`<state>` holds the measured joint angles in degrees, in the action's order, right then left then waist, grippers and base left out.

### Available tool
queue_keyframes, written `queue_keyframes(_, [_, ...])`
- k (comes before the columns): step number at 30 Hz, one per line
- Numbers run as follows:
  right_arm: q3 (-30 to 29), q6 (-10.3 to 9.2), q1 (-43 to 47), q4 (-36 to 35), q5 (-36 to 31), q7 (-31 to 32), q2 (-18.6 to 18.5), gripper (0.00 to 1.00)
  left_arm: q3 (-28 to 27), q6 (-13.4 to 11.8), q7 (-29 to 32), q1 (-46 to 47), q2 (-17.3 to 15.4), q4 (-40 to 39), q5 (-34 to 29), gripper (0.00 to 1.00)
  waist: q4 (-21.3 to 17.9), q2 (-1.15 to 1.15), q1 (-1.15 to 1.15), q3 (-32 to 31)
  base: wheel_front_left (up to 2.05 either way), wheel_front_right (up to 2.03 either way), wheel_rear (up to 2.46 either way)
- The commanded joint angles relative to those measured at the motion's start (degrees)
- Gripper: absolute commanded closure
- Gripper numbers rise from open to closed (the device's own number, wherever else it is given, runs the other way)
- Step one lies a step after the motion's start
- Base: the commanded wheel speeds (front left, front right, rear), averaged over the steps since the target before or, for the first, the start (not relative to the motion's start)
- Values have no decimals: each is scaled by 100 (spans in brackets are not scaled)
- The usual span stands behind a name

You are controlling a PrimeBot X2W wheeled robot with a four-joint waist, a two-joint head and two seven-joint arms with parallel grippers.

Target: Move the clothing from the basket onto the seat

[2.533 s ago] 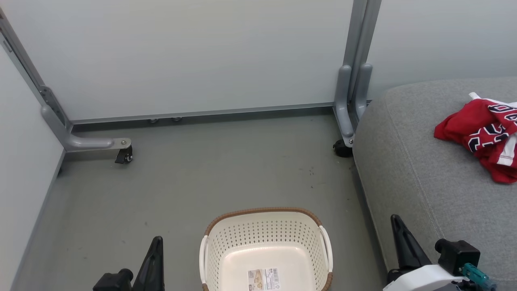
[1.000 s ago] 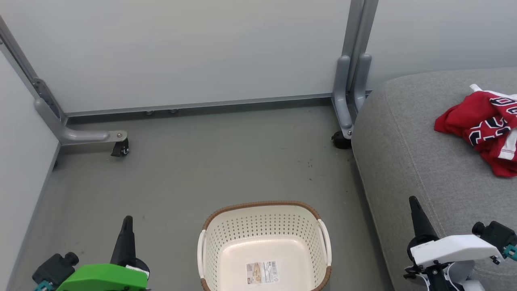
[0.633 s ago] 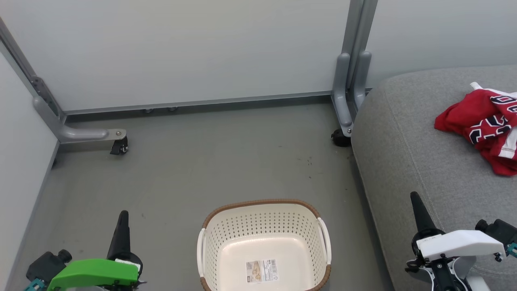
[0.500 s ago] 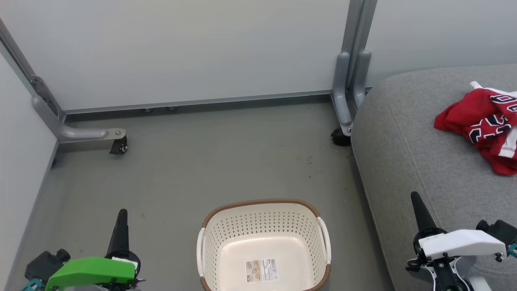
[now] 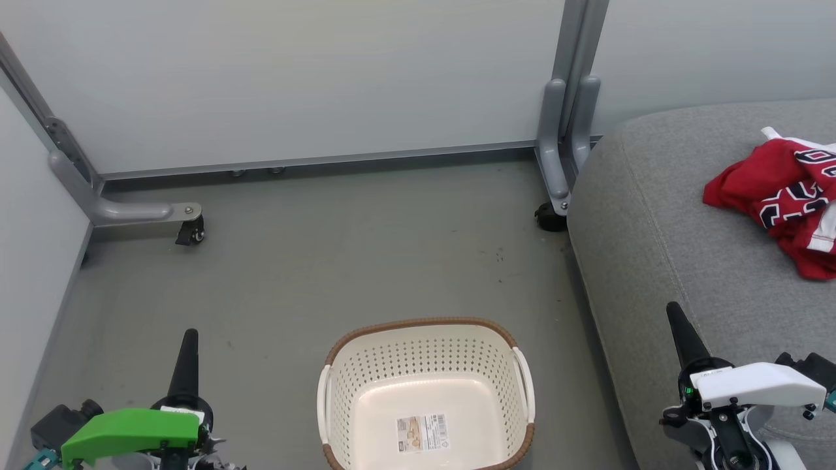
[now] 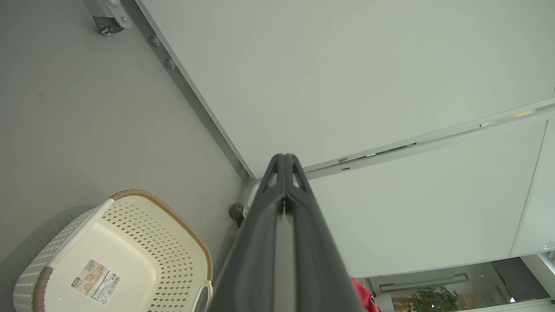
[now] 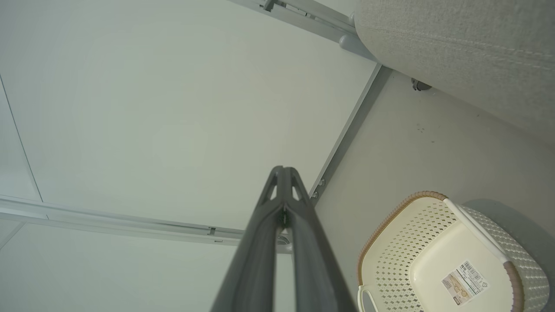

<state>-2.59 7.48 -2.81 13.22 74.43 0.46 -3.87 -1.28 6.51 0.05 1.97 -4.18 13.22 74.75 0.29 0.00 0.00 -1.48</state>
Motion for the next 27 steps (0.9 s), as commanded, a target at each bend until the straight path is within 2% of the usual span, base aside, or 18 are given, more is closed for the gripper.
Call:
queue_keyframes(1, [-30,3,-140,-13,141,43,-11,100,-34,26,45,179,-18,-24,132,100,-1,0,0,5,0,0,0])
queue_keyframes(27, [-203,3,-286,49,1335,372,5,100,-272,85,379,379,7,51,1337,100,-19,0,0,106,0,0,0])
